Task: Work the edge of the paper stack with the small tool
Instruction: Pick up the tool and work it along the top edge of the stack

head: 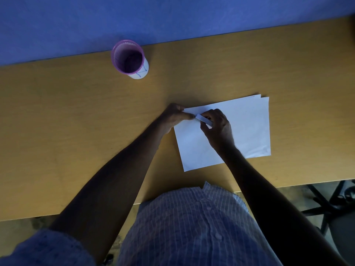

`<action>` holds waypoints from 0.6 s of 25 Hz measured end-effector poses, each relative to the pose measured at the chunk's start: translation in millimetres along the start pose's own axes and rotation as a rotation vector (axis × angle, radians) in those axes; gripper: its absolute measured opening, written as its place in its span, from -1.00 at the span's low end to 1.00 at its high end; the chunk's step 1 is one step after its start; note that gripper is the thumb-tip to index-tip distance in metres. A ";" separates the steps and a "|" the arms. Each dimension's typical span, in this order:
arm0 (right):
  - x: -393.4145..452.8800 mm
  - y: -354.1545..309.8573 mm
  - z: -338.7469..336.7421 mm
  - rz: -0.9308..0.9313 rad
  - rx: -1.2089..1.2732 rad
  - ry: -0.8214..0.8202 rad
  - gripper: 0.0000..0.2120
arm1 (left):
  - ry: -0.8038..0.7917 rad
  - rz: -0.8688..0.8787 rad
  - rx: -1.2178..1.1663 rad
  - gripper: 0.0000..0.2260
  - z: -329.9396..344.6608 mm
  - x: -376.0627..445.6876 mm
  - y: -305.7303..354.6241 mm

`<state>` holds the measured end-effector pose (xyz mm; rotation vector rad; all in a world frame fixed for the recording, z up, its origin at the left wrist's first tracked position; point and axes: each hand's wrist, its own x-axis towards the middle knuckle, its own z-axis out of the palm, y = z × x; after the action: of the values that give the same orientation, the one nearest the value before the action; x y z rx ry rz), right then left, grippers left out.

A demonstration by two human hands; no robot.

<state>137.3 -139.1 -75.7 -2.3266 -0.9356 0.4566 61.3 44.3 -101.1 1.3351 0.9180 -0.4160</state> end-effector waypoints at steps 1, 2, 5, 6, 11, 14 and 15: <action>0.6 -0.1 0.1 0.005 0.002 -0.006 -0.80 | -0.004 0.002 0.003 -0.75 0.0 0.2 0.2; 1.2 0.3 0.0 0.011 0.004 -0.015 -0.79 | -0.006 0.001 0.006 -0.77 0.3 0.4 0.3; 4.5 3.5 -1.4 0.006 0.017 -0.048 -0.79 | 0.008 -0.015 0.012 -0.76 -0.2 0.4 0.7; 6.5 4.8 -2.5 0.002 0.025 -0.064 -0.80 | 0.011 -0.018 0.019 -0.76 -0.2 0.4 1.1; 16.1 12.1 -6.6 -0.023 0.051 -0.120 -0.82 | 0.001 -0.029 0.025 -0.73 -0.4 1.4 3.5; 13.9 12.6 -4.0 -0.034 0.058 -0.101 -0.82 | 0.019 -0.053 0.051 -0.75 0.5 2.2 4.3; 12.7 12.1 -2.8 -0.032 0.066 -0.085 -0.81 | 0.016 -0.054 0.053 -0.75 0.7 1.9 4.4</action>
<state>153.7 -138.2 -82.3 -2.2447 -0.9816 0.5683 65.9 45.0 -99.8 1.3658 0.9643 -0.4747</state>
